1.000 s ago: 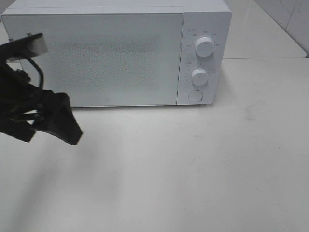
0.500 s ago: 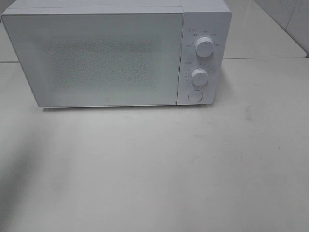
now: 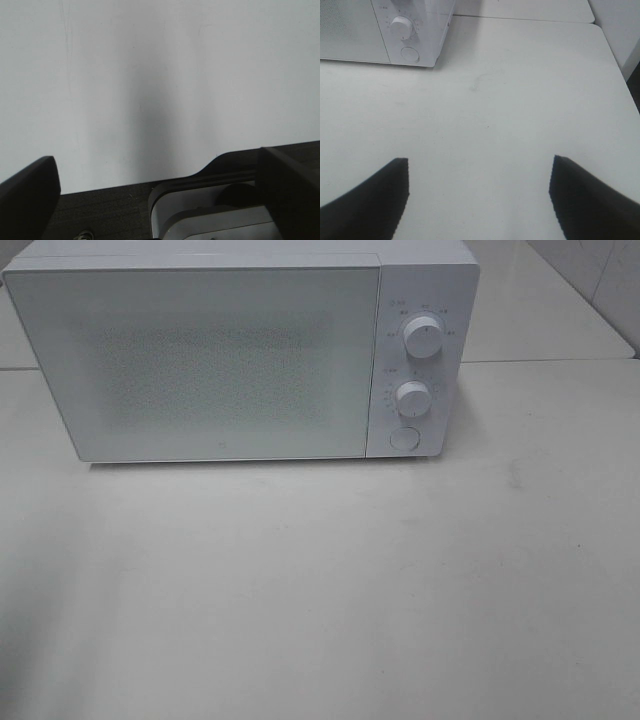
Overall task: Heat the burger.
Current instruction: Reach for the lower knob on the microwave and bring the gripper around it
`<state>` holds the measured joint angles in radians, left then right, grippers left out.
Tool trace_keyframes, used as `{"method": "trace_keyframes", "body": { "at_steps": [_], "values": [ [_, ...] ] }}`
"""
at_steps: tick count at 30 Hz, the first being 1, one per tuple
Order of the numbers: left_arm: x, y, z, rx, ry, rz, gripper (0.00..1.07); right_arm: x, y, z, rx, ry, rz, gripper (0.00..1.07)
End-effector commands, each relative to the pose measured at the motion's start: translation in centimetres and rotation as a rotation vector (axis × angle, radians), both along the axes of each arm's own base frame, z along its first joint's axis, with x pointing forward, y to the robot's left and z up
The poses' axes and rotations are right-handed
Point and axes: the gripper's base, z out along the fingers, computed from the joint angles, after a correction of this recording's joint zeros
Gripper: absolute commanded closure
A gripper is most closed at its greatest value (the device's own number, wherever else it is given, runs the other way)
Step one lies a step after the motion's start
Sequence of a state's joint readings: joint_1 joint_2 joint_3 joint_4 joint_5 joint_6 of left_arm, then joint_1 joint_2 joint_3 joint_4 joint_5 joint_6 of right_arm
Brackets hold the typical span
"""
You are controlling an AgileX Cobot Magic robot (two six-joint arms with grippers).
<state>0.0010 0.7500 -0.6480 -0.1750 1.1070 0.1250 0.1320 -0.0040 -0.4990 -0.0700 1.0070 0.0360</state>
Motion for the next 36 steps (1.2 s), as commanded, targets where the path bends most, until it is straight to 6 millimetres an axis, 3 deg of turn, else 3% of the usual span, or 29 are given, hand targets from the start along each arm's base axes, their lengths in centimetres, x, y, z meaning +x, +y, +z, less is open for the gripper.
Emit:
{"method": "trace_keyframes", "body": {
  "at_steps": [1, 9, 21, 26, 36],
  "values": [
    [-1.5, 0.1, -0.2, -0.004, -0.039, 0.021, 0.07, -0.3, 0.0, 0.0, 0.007, -0.035, -0.005, 0.32],
    [-6.2, 0.4, 0.4, 0.031, -0.284, 0.032, 0.07, -0.3, 0.0, 0.0, 0.007, -0.035, -0.005, 0.32],
    [-11.3, 0.6, 0.1, 0.046, -0.621, 0.048, 0.07, -0.3, 0.0, 0.0, 0.007, -0.035, -0.005, 0.32],
    [-12.3, 0.6, 0.0, 0.045, -0.687, 0.049, 0.07, -0.3, 0.0, 0.0, 0.007, -0.035, -0.005, 0.32],
    [-12.3, 0.5, 0.0, 0.036, -0.682, 0.052, 0.07, -0.3, 0.0, 0.0, 0.007, -0.035, -0.005, 0.32]
  ]
}}
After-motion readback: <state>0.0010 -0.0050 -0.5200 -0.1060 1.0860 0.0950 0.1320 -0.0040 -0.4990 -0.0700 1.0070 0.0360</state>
